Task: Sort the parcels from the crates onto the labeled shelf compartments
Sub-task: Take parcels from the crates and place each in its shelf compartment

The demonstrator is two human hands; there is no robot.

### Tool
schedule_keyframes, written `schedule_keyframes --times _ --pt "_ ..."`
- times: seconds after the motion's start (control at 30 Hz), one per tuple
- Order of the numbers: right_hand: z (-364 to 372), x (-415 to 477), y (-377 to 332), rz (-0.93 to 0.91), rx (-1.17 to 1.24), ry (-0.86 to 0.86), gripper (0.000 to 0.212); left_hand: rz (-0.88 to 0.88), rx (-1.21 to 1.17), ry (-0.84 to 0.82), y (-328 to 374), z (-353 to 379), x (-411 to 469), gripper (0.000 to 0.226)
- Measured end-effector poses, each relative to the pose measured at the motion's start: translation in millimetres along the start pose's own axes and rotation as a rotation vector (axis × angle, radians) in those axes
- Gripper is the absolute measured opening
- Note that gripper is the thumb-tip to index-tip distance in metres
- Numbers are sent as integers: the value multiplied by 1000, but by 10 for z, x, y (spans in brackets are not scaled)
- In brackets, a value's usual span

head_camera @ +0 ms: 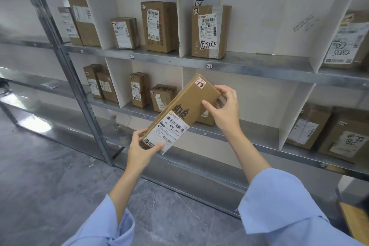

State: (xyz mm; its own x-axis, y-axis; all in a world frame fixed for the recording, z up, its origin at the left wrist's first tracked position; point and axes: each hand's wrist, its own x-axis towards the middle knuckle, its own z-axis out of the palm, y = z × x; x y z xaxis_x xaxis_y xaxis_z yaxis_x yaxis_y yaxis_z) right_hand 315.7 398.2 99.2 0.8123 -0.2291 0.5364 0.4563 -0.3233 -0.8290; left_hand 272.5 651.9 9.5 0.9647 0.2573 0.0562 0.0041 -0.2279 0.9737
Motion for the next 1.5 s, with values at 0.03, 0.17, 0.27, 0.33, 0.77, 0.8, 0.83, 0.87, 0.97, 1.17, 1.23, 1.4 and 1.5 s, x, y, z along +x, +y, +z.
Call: schedule_keyframes --times 0.03,0.17,0.27,0.33,0.77,0.8,0.83,0.87,0.97,1.17,1.23,1.4,1.5 --pt "-3 9 -21 1 21 -9 52 -3 -10 -6 -5 37 -8 69" --pt "-20 38 -87 6 106 -85 52 -4 -47 -53 0 184 -46 77" --pt "-27 65 -123 30 149 -181 62 -3 -92 -95 13 253 -59 75" --pt "-17 66 -125 42 163 -229 74 12 -88 -115 26 284 -55 76" --pt "-279 113 92 1 18 -371 72 6 -204 -154 359 822 -42 68" --pt "-313 106 122 16 6 -382 77 6 -214 -156 381 889 -43 69" --pt "-345 102 161 34 -6 -384 80 3 -224 -162 395 955 -47 69" --pt "-380 98 195 52 -18 -379 83 4 -230 -170 402 1023 -50 69" --pt "-526 119 302 83 -44 -357 86 13 -245 -188 447 1243 -62 66" --pt "-890 250 340 118 -10 -413 111 107 -256 -239 762 1723 -36 64" --pt "-1008 319 352 105 20 -355 111 120 -269 -263 861 1867 1 62" --pt "-1284 572 342 43 33 -211 97 208 -192 -330 1149 2054 164 66" --pt "-1414 757 252 12 37 -160 94 339 -80 -384 1403 2072 321 62"
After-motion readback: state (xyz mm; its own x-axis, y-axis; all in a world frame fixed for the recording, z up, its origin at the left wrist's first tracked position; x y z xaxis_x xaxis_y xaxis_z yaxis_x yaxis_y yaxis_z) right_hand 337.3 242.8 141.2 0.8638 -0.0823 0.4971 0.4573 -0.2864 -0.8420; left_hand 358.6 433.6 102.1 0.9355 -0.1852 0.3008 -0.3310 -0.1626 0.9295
